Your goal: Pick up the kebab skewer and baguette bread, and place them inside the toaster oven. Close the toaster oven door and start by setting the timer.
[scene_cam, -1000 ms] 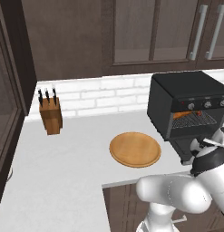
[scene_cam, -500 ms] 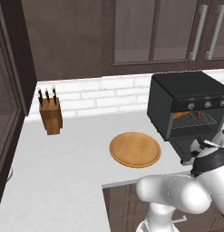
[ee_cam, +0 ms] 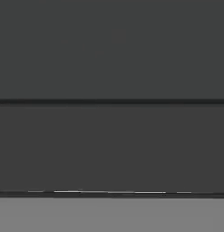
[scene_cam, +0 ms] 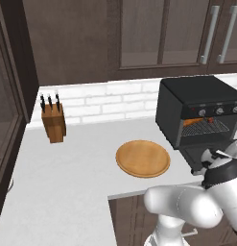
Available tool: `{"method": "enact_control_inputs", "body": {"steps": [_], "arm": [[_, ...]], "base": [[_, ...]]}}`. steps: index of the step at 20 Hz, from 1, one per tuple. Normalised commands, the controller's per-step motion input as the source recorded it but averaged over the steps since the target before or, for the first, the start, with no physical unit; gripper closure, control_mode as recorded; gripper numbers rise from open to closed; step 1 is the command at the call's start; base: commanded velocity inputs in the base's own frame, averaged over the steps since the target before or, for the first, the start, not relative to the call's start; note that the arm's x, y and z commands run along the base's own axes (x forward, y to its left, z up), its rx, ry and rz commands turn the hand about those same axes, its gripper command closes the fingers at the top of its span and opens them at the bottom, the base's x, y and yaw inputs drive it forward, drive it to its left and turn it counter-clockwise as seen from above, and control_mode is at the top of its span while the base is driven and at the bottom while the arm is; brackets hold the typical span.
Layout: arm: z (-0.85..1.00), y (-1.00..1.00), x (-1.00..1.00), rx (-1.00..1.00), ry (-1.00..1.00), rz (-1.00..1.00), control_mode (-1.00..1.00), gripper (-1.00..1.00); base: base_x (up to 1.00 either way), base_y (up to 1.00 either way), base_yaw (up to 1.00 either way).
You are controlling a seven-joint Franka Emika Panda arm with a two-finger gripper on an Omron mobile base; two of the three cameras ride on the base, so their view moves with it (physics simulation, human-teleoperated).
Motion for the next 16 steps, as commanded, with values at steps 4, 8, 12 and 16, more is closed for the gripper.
{"method": "enact_control_inputs", "body": {"steps": [4,8,12,16], "arm": [[0.00,0.46,0.58,0.00,-0.09,-0.02,-1.00,-1.00],[0.14,0.44,0.65,0.00,-0.10,-0.03,-1.00,-1.00],[0.36,0.33,0.74,0.00,-0.10,-0.02,-1.00,-1.00],[0.50,0.41,0.74,0.00,-0.11,-0.02,-1.00,-1.00]], "base": [[0.00,0.00,0.00],[0.00,0.00,0.00],[0.00,0.00,0.00],[0.00,0.00,0.00]]}}
